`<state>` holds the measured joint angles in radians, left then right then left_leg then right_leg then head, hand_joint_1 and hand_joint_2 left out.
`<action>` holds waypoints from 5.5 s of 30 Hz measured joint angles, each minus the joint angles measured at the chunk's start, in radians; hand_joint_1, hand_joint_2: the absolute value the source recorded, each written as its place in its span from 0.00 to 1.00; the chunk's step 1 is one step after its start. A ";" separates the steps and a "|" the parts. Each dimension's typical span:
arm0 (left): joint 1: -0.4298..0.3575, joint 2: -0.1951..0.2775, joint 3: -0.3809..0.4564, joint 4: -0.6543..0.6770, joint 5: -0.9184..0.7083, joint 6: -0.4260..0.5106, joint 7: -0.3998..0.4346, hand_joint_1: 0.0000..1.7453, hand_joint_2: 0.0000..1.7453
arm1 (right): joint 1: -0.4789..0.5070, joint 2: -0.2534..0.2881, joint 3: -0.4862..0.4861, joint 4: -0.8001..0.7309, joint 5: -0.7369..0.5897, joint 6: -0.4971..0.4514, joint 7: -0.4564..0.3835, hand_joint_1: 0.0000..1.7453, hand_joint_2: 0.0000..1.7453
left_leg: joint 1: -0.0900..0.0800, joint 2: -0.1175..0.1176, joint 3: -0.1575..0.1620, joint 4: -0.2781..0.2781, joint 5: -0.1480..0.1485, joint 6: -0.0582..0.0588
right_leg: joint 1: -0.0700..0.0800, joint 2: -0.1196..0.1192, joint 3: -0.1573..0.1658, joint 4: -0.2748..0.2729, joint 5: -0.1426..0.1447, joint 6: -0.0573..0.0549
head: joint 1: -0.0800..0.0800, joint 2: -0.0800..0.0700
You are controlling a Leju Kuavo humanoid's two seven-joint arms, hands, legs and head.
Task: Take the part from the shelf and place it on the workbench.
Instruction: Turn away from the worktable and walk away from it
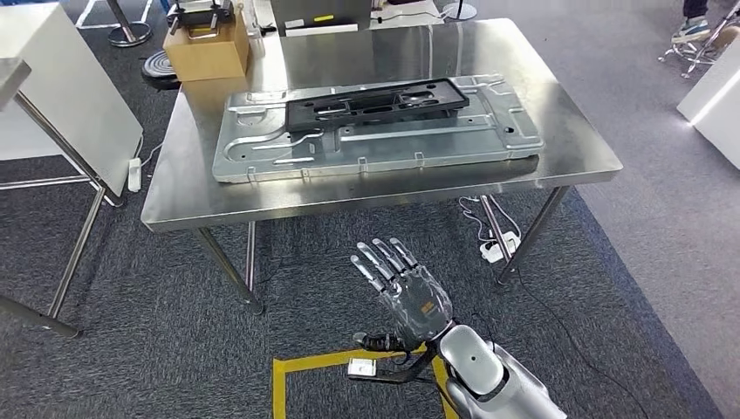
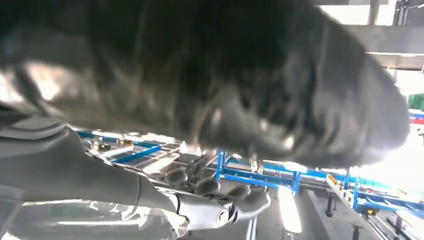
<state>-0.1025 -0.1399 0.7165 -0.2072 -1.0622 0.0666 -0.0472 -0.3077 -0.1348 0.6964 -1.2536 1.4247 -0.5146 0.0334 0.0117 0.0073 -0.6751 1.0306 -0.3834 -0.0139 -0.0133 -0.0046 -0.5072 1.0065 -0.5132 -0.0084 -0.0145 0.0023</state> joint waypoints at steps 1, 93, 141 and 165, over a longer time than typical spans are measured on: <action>0.001 -0.001 0.000 0.000 -0.002 0.000 0.001 0.00 0.00 | 0.000 0.001 0.000 0.001 0.000 0.000 0.000 0.00 0.00 | 0.002 -0.001 -0.013 0.034 -0.046 -0.004 | -0.002 -0.002 -0.015 -0.001 0.014 -0.008 | 0.000 0.000; -0.003 -0.021 0.000 0.000 -0.037 -0.028 -0.001 0.00 0.00 | 0.100 -0.001 -0.052 -0.021 -0.050 -0.006 -0.005 0.00 0.00 | 0.000 0.016 0.089 0.138 -0.234 0.000 | -0.009 0.013 -0.112 0.024 0.073 0.002 | 0.000 0.000; -0.013 -0.046 0.031 -0.001 0.002 -0.018 -0.080 0.00 0.00 | 0.173 -0.055 -0.149 -0.066 -0.066 -0.004 -0.026 0.00 0.00 | -0.009 0.021 0.155 -0.067 -0.080 0.073 | -0.004 0.013 -0.226 0.275 -0.054 0.047 | 0.003 0.000; 0.050 0.015 0.084 -0.001 0.035 0.028 -0.006 0.00 0.00 | 0.289 0.062 -0.524 0.430 -0.707 -0.162 -0.303 0.00 0.00 | -0.006 -0.051 0.151 -0.025 -0.116 0.046 | -0.008 0.118 -0.105 0.011 0.084 0.034 | 0.002 0.000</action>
<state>-0.0524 -0.1252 0.8005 -0.2087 -1.0271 0.0944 -0.0530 -0.0189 -0.0728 0.1726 -0.8241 0.7176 -0.6767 -0.2698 0.0061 -0.0438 -0.5238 1.0060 -0.4992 0.0319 -0.0216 0.1131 -0.6118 1.0175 -0.4289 0.0254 -0.0121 0.0023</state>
